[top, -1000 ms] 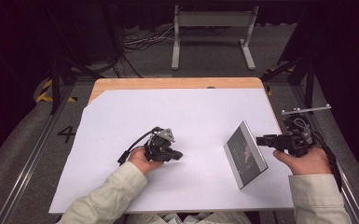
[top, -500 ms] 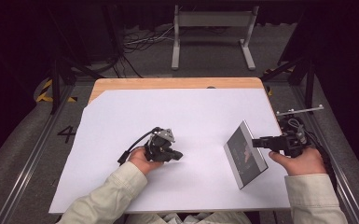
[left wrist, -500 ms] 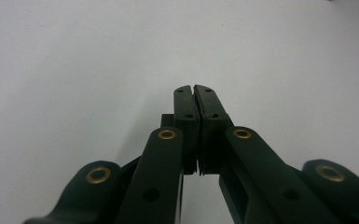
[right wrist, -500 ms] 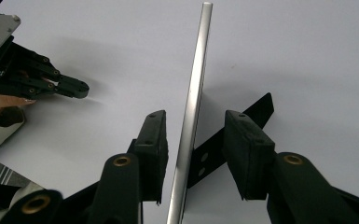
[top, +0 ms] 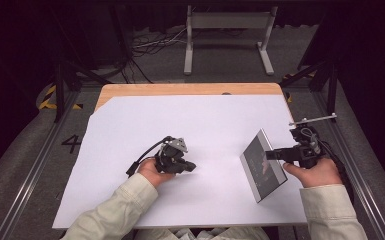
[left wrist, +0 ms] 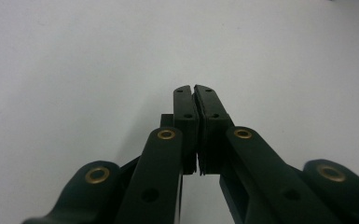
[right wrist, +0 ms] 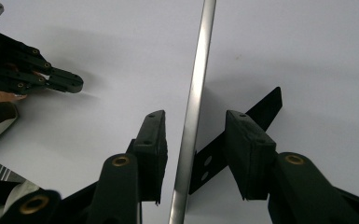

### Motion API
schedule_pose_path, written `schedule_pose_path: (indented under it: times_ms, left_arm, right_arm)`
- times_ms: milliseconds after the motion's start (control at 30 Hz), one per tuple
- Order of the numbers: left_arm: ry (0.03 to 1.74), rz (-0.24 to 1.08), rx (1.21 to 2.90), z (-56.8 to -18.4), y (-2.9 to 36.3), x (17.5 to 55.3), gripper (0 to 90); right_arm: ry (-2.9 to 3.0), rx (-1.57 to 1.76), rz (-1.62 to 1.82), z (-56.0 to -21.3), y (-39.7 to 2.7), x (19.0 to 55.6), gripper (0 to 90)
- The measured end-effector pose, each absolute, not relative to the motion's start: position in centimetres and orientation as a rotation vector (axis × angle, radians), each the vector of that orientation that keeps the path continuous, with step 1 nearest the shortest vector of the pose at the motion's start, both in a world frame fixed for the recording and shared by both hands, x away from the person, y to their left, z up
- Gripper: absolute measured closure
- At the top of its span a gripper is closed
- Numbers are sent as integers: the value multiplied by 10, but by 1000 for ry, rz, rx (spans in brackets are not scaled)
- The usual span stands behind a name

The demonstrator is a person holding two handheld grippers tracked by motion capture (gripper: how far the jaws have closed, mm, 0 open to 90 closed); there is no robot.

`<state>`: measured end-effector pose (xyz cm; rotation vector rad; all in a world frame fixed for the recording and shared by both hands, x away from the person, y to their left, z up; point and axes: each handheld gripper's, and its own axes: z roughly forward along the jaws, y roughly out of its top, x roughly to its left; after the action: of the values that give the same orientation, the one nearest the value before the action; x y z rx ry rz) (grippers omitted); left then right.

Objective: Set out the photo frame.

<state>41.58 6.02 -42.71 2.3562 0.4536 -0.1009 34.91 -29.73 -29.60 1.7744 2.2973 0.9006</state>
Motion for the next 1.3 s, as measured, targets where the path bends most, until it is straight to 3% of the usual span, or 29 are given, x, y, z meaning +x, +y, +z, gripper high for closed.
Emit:
schedule_pose_path:
  times_ms: [900, 1300]
  left_arm:
    - [446, -99, 2352, -427, 59, 416, 866]
    - [458, -101, 2352, -426, 60, 415, 865]
  right_arm:
    - [2367, 1774, 831, -313, -285, 359, 626]
    - [2370, 1759, 771, -312, -281, 360, 768]
